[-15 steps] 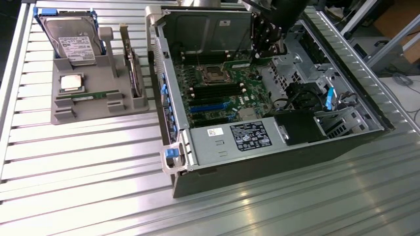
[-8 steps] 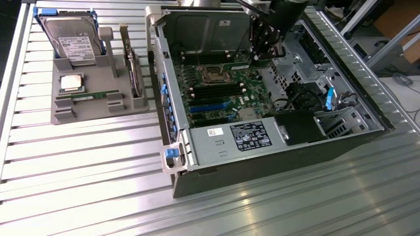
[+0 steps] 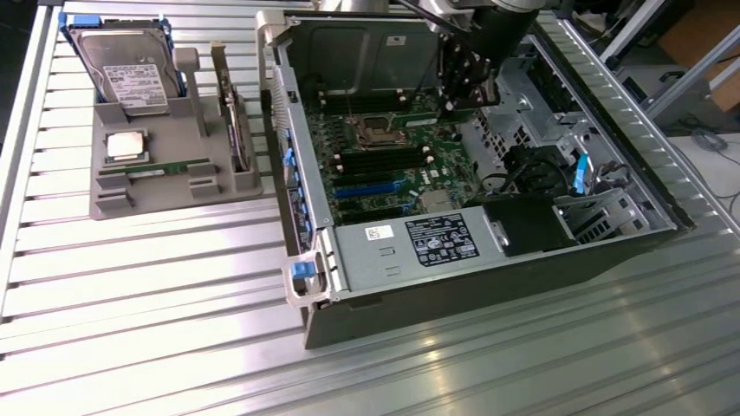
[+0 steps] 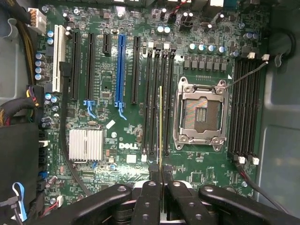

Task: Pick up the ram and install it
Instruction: 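Insert the ram into the slot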

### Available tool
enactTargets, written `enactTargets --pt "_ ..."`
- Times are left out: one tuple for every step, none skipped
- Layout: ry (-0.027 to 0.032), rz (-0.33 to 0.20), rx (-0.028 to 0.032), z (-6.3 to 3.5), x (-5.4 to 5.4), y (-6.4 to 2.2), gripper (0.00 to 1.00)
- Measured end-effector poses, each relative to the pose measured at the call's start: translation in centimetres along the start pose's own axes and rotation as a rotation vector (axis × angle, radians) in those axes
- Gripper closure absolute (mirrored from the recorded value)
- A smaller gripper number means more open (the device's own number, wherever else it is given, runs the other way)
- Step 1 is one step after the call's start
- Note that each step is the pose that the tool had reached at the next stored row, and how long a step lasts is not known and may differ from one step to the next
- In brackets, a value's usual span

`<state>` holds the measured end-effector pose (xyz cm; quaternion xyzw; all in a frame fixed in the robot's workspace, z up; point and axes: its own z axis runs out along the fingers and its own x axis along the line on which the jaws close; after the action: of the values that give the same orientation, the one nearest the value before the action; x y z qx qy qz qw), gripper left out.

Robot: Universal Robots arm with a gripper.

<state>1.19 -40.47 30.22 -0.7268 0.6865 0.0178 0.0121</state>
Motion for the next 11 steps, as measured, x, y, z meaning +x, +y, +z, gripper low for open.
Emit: enactTargets --pt "0.0000 0.000 0.0000 0.08 0.00 0.00 0.88" --pt "0.0000 0.000 0.0000 0.13 0.00 0.00 0.88" --pt "0.0000 0.000 0.0000 0.18 0.01 0.00 0.88" --pt "-0.0001 0.000 0.0000 0.25 0.01 0.00 0.88" --pt "0.0000 0.000 0.0000 0.33 0.01 0.00 0.88" --pt "-0.0001 0.000 0.0001 0.42 0.02 0.00 0.88" --pt "0.0000 0.000 0.0000 0.52 0.02 0.00 0.88" --pt "0.0000 0.000 0.0000 0.63 0.03 0.00 0.88" --pt "0.0000 0.000 0.0000 0.69 0.03 0.00 0.88" --pt "0.0001 0.000 0.0000 0.76 0.03 0.00 0.88" --pt "0.0000 0.000 0.0001 0.87 0.04 -0.01 0.88"
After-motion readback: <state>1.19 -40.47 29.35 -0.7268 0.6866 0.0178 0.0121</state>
